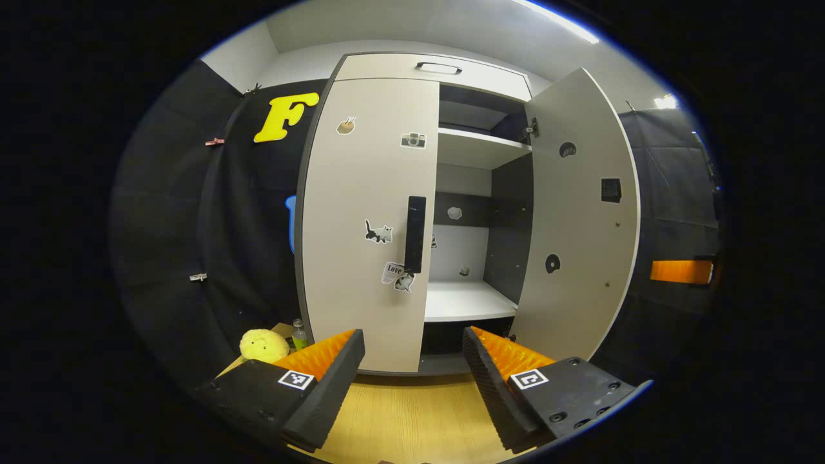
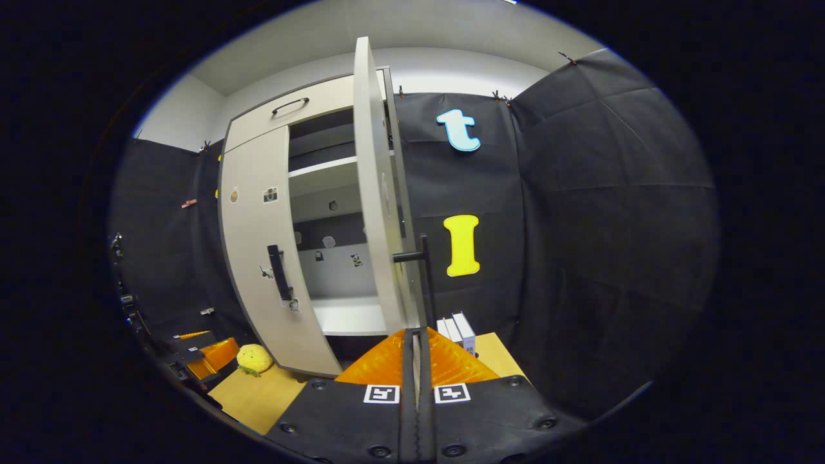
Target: Open the right door of the double-door shoe cabinet with the right hand, and open the left door with the left hand.
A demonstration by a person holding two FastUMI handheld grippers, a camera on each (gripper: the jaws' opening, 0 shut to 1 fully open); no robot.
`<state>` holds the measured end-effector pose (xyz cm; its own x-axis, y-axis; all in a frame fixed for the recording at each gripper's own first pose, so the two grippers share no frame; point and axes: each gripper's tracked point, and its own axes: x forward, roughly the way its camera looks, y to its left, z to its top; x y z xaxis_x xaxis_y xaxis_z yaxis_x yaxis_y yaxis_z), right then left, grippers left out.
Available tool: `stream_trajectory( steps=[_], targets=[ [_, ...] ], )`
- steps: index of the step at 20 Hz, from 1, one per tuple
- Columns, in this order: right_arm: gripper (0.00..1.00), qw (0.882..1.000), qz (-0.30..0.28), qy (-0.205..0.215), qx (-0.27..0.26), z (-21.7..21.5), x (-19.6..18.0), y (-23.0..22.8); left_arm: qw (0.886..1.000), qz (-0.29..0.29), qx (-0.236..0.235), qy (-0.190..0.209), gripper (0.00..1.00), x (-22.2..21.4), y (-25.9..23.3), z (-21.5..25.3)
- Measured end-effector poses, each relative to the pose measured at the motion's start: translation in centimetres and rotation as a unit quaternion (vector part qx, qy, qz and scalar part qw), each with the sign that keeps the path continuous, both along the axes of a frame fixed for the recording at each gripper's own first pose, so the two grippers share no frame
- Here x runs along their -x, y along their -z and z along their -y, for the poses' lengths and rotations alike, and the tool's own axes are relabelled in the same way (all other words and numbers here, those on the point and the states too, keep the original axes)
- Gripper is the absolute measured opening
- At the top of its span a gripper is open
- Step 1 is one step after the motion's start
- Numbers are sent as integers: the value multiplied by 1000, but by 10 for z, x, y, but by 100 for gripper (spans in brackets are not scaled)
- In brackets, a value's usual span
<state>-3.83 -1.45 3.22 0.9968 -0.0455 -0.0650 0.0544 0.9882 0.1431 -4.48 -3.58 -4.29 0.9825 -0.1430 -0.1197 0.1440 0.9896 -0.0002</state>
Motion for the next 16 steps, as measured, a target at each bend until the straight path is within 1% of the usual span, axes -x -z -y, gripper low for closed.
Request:
stream_trajectory(
  steps=[3, 7, 8, 9, 10, 11, 12, 13, 14, 16],
  targets=[
    [5, 999, 21, 13, 20, -34, 0, 3, 1000, 3, -5, 12, 95, -15, -3, -20],
    [6, 1000, 24, 1, 15, -95, -24, 11, 1000, 9, -3, 29, 95, -28, -6, -45],
    [9, 1000, 19, 1, 20, -106, -30, 16, 999, 11, -2, 32, 95, -30, -7, -51],
    [24, 999, 15, 1, 28, -115, -37, 20, 999, 14, -2, 34, 95, -32, -9, -57],
    [34, 999, 11, 3, 38, -121, -45, 26, 999, 18, -3, 35, 95, -34, -12, -63],
    [37, 999, 8, 5, 46, -125, -52, 28, 999, 22, -3, 35, 95, -37, -15, -69],
    [38, 999, 7, 4, 50, -131, -56, 31, 999, 27, -1, 33, 95, -40, -17, -74],
    [49, 999, 5, 1, 50, -135, -61, 34, 999, 30, 1, 30, 95, -43, -21, -78],
    [57, 999, 2, -3, 47, -140, -64, 38, 999, 32, 3, 25, 95, -47, -24, -81],
    [85, 999, -1, -10, 45, -144, -72, 44, 999, 38, 8, 15, 95, -58, -33, -85]
  ],
)
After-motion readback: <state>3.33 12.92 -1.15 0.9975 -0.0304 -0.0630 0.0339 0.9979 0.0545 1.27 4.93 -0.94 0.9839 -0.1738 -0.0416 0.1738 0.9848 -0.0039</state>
